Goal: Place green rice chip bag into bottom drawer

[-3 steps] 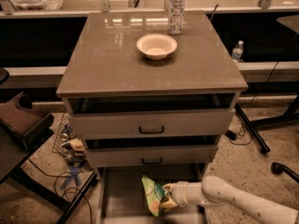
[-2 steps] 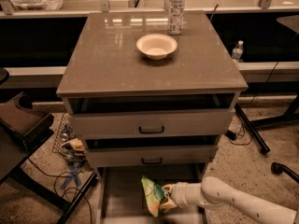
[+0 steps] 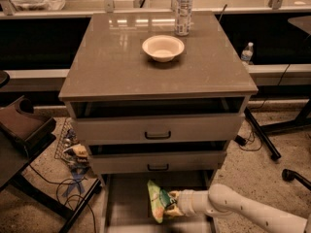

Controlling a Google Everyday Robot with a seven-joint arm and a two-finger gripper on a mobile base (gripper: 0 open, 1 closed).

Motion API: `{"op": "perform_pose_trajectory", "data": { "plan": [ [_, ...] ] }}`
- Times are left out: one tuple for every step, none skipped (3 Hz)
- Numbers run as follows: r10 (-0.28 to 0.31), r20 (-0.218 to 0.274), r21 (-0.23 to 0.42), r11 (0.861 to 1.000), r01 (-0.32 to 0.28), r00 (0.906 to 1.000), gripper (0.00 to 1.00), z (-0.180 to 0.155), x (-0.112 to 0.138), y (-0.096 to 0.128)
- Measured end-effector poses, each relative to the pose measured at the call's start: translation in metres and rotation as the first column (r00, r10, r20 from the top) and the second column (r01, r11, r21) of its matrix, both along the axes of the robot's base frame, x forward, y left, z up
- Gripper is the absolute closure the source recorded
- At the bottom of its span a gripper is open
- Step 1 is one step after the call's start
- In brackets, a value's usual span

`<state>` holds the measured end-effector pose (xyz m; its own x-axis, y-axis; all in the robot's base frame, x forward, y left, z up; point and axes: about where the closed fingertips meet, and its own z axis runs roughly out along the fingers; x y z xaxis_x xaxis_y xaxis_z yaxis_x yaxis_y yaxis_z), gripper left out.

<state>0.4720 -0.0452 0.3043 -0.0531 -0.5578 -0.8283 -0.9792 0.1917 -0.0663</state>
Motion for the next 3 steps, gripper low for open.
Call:
{"op": "perform_pose_trajectory", "data": {
  "plan": [
    [0.003, -0.001, 0.002, 1.0, -0.003, 1.0, 0.17, -0.0004, -0.0008, 0.0018],
    [0.005, -0.003, 0.004, 1.0, -0.005, 1.0, 0.0, -0.0008, -0.0016, 0.0037],
    [0.005, -0.003, 0.004, 1.0, -0.005, 1.0, 0.0, -0.0009, -0.0016, 0.0038]
  ]
}}
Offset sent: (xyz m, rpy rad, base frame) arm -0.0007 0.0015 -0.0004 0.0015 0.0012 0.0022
